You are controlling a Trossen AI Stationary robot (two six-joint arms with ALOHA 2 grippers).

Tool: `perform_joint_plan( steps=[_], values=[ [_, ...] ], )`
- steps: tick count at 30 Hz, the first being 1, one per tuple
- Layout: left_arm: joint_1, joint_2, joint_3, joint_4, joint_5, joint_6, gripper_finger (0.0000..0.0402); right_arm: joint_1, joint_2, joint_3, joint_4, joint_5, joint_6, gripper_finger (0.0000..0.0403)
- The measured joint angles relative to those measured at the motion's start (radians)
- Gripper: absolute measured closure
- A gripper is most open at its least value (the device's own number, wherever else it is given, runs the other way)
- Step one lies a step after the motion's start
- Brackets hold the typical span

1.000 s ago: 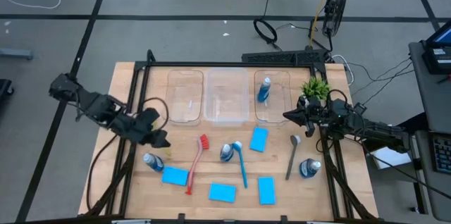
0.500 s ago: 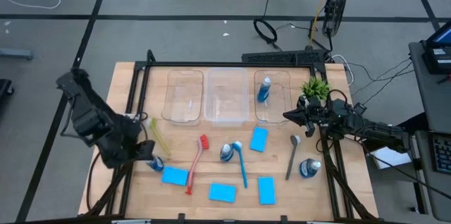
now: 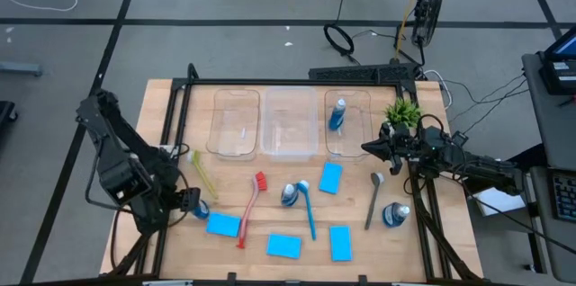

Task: Pick & Place Kitchen Sink Supplies
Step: Put the blue dishwashing liquid bottle into the right transparent bin

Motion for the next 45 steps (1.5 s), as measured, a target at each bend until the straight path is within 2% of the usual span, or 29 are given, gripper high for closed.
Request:
perform_joint_plan(
  steps=[14,34,45],
  values=[
    [0.004,0.003,-0.038,-0.032,0.013,-0.004,0.016,0.0,0.0,0.0,0.0,0.001,0.0,0.0399],
    [0.004,0.134,-0.045,-0.041,0.036,-0.016,0.016,0.0,0.0,0.0,0.0,0.002,0.0,0.0399],
    [0.004,0.142,-0.045,-0.041,0.037,-0.021,0.016,0.0,0.0,0.0,0.0,-0.001,0.0,0.0399]
  ],
)
